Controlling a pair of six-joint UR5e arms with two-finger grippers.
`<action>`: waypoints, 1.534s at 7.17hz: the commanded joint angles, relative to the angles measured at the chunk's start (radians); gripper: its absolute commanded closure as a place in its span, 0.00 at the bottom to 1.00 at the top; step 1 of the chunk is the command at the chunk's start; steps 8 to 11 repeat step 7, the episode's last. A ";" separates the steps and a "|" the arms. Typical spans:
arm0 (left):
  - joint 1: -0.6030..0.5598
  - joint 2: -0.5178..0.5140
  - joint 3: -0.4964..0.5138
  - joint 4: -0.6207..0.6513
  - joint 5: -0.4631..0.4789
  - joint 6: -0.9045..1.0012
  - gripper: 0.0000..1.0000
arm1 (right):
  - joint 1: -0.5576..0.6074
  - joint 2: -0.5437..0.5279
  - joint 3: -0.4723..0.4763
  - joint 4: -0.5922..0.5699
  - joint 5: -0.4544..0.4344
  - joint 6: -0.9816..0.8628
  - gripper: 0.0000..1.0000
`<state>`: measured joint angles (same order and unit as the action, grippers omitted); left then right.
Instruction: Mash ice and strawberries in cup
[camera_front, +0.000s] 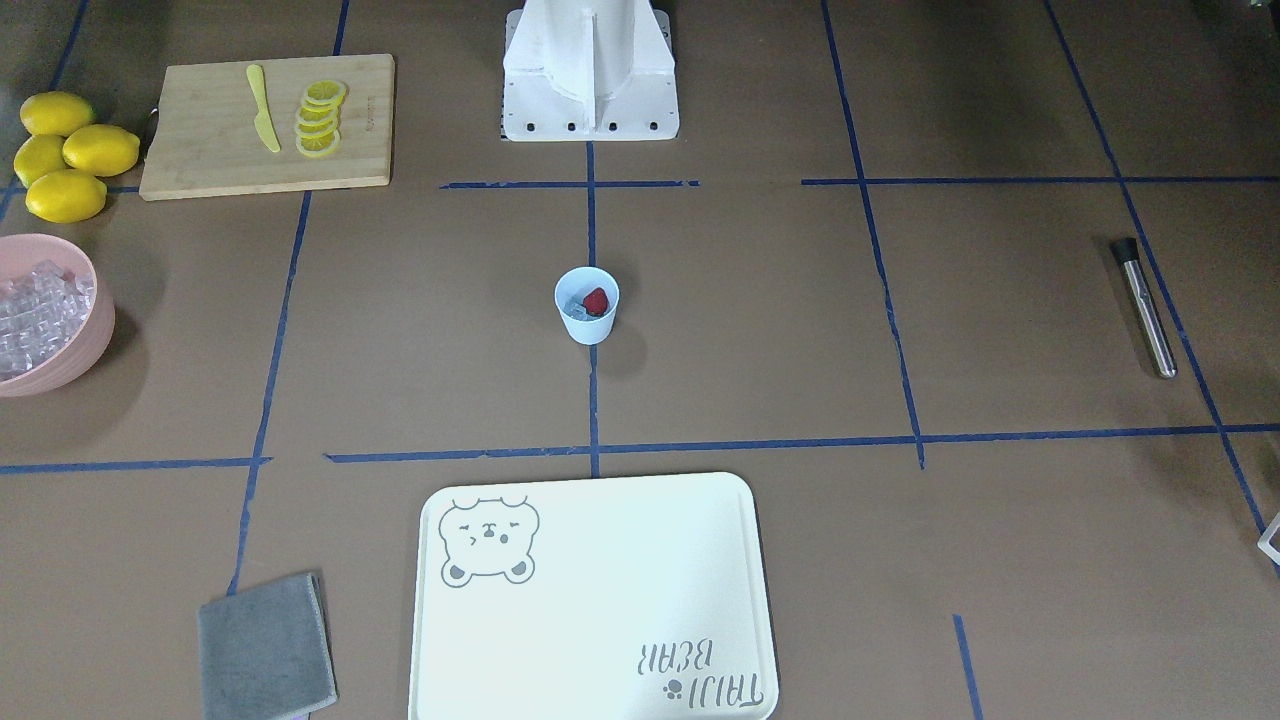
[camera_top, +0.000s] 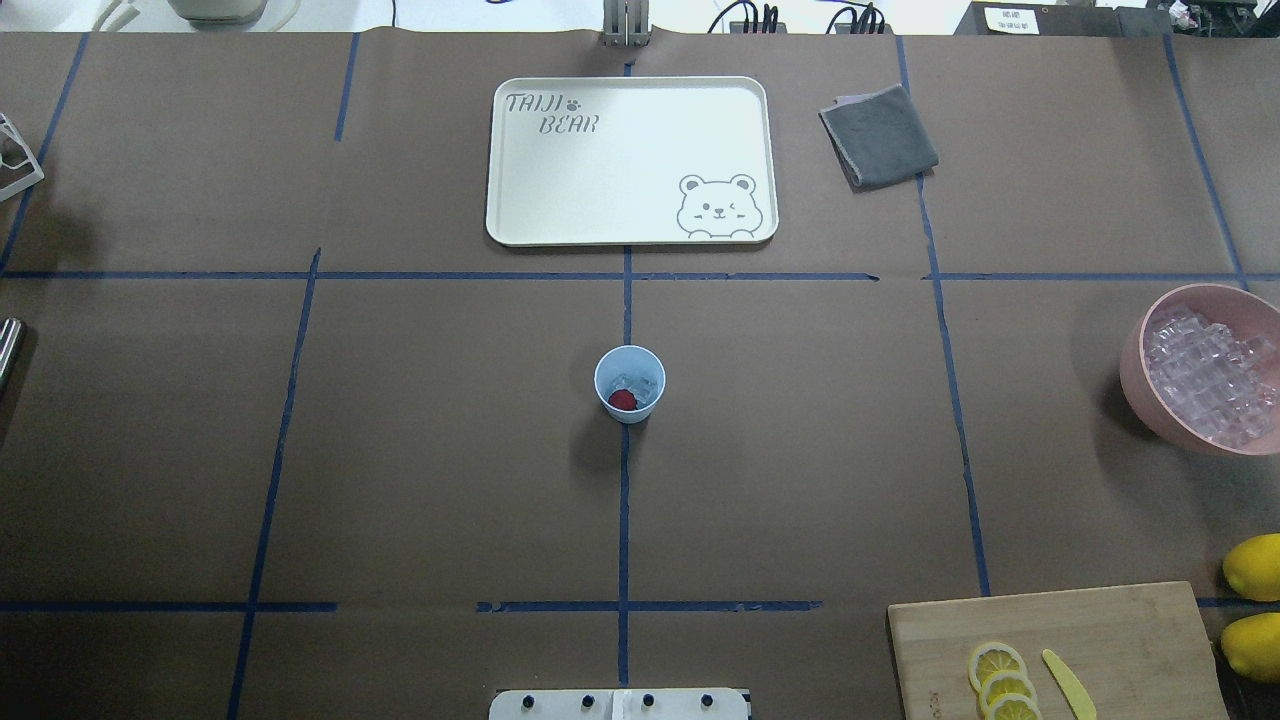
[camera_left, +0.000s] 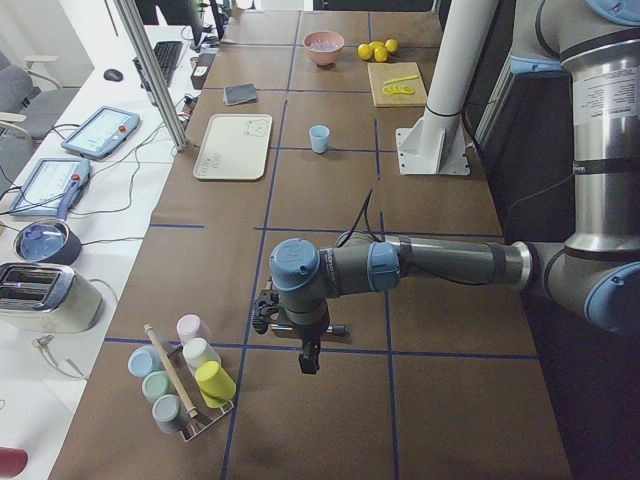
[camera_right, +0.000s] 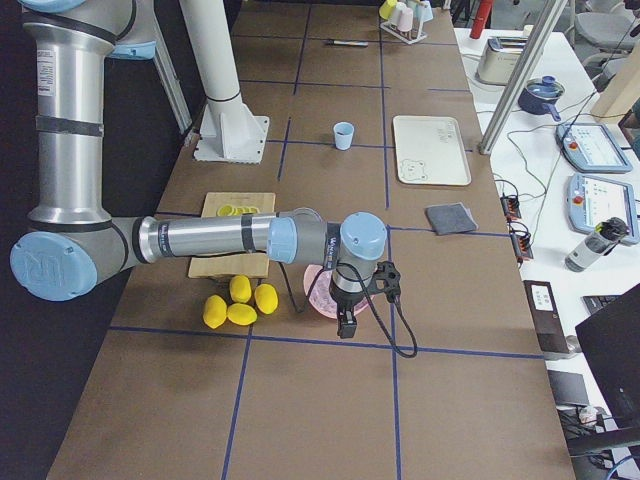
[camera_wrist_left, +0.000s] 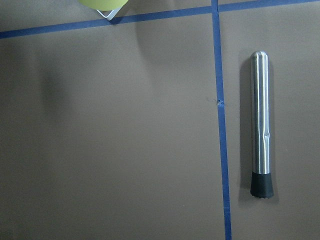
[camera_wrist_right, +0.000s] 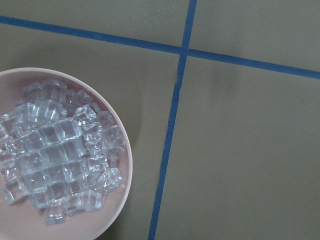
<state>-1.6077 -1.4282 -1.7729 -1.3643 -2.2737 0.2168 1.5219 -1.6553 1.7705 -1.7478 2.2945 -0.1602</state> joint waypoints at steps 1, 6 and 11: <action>0.000 0.000 0.009 -0.002 -0.001 -0.002 0.00 | 0.000 -0.001 0.003 0.001 0.010 0.002 0.00; 0.002 -0.003 -0.010 -0.002 -0.001 -0.005 0.00 | 0.001 -0.008 0.007 0.004 0.008 0.001 0.00; 0.002 -0.009 0.000 -0.004 0.000 -0.005 0.00 | 0.000 -0.003 0.006 0.002 0.010 0.001 0.00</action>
